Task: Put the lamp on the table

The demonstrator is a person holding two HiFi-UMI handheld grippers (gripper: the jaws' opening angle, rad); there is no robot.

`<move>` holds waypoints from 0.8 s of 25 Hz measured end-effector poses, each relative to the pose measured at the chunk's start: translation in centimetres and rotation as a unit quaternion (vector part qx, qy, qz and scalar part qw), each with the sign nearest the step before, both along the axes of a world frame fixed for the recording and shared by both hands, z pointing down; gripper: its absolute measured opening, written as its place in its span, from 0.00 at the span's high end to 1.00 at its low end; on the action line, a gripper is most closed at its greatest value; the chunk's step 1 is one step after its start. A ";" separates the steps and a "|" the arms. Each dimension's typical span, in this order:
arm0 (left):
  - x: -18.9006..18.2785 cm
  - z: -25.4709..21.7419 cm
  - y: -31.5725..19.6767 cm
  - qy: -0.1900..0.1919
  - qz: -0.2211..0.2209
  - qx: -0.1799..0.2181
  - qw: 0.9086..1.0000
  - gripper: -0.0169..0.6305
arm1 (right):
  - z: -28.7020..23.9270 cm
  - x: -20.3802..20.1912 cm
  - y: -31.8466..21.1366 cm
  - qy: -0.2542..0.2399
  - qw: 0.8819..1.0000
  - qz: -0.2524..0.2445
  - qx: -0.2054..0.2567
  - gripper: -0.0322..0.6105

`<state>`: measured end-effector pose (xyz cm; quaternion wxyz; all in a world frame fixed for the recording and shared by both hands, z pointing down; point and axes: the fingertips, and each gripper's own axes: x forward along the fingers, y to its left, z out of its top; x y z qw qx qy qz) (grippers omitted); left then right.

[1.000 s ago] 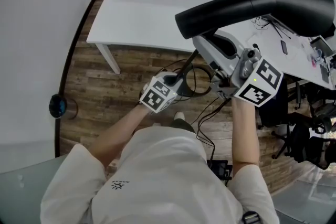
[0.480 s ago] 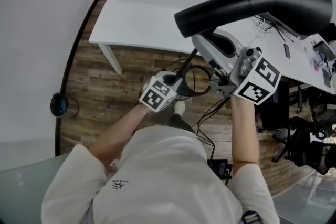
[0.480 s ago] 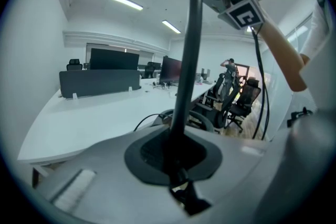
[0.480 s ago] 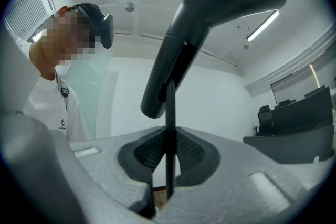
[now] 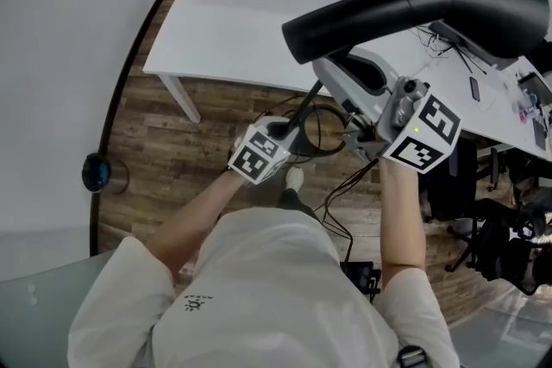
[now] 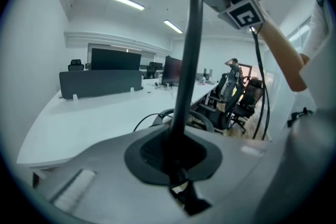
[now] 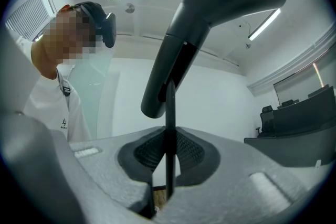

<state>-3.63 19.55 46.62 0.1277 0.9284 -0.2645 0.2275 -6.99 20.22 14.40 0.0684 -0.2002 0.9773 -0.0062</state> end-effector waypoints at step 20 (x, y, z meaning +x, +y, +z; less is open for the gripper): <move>4.9 0.7 -8.9 -0.003 -0.010 -0.005 1.000 0.96 | 0.6 5.3 -9.7 -0.003 1.000 -0.007 -0.015 0.89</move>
